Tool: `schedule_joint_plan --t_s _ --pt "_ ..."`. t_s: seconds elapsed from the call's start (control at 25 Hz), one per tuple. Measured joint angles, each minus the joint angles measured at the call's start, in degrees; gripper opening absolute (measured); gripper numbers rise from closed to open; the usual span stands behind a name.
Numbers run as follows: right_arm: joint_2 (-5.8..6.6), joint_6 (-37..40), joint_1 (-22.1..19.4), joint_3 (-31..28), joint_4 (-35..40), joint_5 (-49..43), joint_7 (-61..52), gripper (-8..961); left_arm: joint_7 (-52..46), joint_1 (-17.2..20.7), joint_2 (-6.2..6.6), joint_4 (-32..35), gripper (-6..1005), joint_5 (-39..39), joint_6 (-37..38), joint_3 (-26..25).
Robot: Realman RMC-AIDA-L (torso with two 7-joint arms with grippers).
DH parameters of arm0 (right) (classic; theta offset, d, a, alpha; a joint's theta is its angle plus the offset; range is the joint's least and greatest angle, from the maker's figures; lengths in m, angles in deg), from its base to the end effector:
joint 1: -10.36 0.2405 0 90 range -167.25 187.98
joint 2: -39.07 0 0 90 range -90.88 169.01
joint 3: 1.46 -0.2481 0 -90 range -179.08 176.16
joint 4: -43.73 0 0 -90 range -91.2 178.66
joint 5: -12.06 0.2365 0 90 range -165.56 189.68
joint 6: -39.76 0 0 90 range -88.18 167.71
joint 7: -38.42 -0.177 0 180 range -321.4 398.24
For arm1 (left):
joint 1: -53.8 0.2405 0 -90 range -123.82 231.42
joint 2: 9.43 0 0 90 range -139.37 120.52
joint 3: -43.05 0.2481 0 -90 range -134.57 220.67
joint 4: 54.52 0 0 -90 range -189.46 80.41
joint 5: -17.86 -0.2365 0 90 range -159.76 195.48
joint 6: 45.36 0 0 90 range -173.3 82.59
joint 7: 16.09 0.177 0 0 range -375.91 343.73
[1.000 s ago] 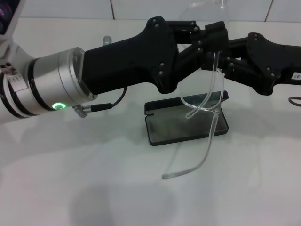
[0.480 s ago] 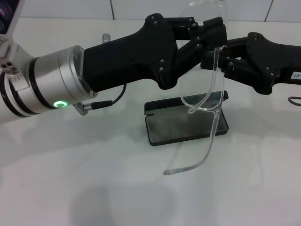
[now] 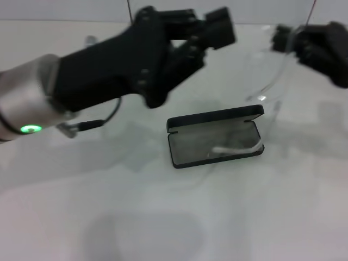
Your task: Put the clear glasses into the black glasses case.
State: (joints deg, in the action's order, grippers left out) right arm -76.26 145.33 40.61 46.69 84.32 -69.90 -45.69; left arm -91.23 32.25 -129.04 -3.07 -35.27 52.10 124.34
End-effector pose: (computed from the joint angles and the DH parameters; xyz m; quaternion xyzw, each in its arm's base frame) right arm 0.1723 0.3525 0.0510 -0.8764 0.1120 0.4648 0.0586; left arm -0.1018 0.3103 0.0028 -0.8290 -0.0309 -0.5583 0.0093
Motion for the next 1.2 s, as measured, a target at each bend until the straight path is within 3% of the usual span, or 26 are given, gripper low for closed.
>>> schedule_joint_plan --t_s 0.24,0.48,0.52,0.76,1.04,1.2 --pt "0.49 6.9 -1.8 -9.3 -5.5 5.4 0.8 100 0.0 1.1 0.07 -0.4 82 -0.3 5.1 -3.3" --pt "0.61 11.9 -1.8 -16.6 -13.7 12.2 2.1 100 0.4 -0.2 -0.11 -0.7 82 -3.4 5.5 -0.6" --pt "0.39 11.7 -1.5 -16.6 -13.9 12.6 2.1 100 1.5 -2.1 -0.13 -1.4 82 -3.8 5.5 2.5" --pt "-0.04 9.8 1.0 -13.6 -15.3 11.8 3.4 100 3.6 -6.3 -0.30 -3.6 83 -2.8 5.6 8.0" --pt "-0.46 5.5 3.9 -3.7 -18.5 11.6 6.8 100 5.2 -6.4 -0.48 -4.8 83 1.5 5.5 10.0" --pt "-0.51 4.6 4.9 -1.5 -20.2 11.7 7.9 100 6.1 -6.1 -0.50 -7.1 83 3.9 5.3 10.1"
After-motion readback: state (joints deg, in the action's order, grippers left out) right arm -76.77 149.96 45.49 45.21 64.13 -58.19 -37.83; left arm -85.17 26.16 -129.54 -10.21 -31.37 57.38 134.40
